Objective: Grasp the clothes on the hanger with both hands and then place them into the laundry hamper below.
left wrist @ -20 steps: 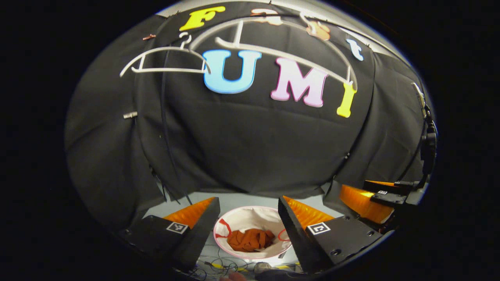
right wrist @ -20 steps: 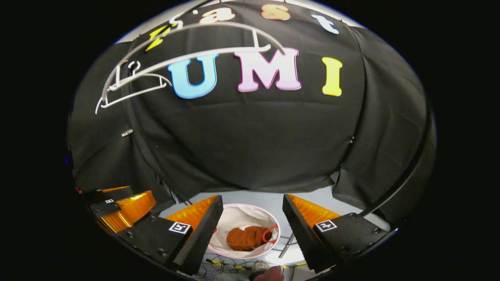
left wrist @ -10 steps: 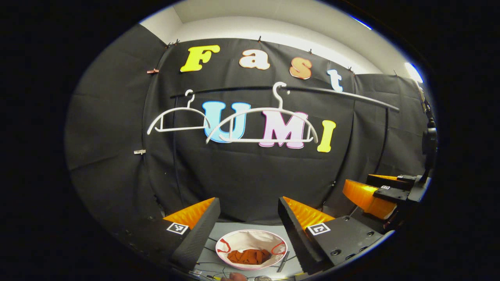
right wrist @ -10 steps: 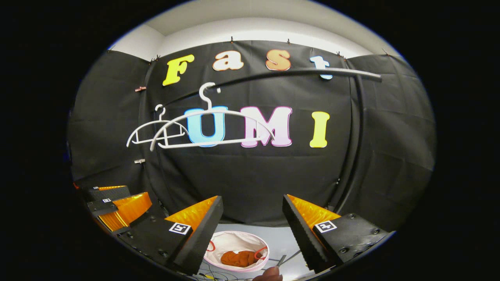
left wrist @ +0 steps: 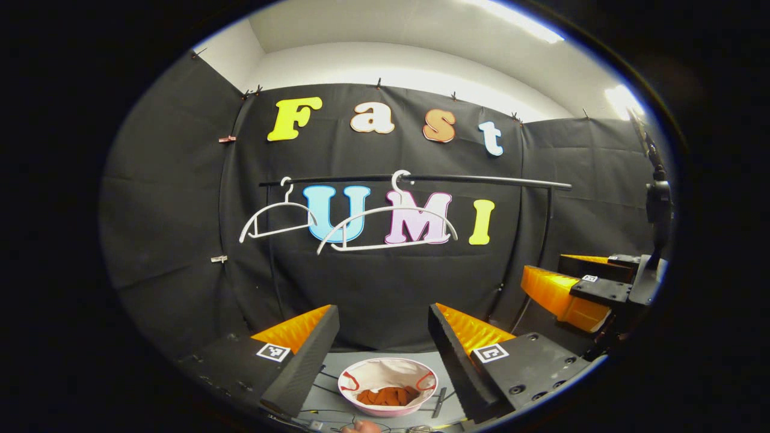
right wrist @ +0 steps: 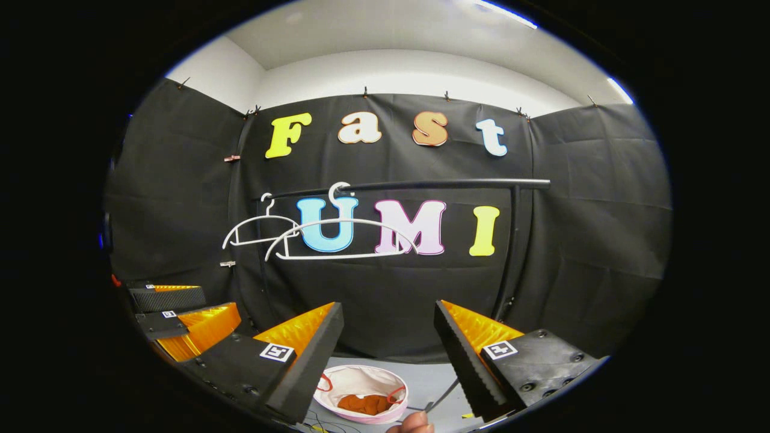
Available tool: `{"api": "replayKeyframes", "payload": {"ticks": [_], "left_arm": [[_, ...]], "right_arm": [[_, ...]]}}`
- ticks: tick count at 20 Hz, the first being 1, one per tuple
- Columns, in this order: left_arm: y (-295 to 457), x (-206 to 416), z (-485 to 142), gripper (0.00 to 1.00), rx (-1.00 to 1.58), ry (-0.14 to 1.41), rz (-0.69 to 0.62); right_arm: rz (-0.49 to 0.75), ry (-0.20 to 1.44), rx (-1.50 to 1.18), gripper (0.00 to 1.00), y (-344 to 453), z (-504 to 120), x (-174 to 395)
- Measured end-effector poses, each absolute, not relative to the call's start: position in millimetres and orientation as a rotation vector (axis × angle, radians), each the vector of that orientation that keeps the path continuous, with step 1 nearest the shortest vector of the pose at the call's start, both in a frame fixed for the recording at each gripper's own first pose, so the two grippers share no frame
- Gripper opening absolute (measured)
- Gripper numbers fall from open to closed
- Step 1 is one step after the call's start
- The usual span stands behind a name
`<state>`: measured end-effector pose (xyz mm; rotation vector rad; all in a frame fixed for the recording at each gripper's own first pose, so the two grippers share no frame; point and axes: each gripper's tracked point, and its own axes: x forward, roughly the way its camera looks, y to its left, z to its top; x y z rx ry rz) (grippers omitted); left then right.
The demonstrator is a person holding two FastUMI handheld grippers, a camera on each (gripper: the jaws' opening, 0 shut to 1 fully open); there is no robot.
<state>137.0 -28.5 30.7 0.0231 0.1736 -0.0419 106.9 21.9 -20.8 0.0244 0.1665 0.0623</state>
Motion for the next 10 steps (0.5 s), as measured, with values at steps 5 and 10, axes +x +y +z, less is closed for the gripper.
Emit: {"api": "replayKeyframes", "payload": {"ticks": [5, 10], "left_arm": [[-31.4, 119.4, 60.6, 0.91, 0.037, 0.125, -0.026], [-32.4, 106.9, 86.8, 0.91, 0.042, 0.09, -0.013]], "right_arm": [[0.057, 0.122, 0.039, 0.99, 13.5, 11.2, 90.3], [0.03, 0.093, 0.041, 0.98, -3.7, 31.1, 84.8]]}}
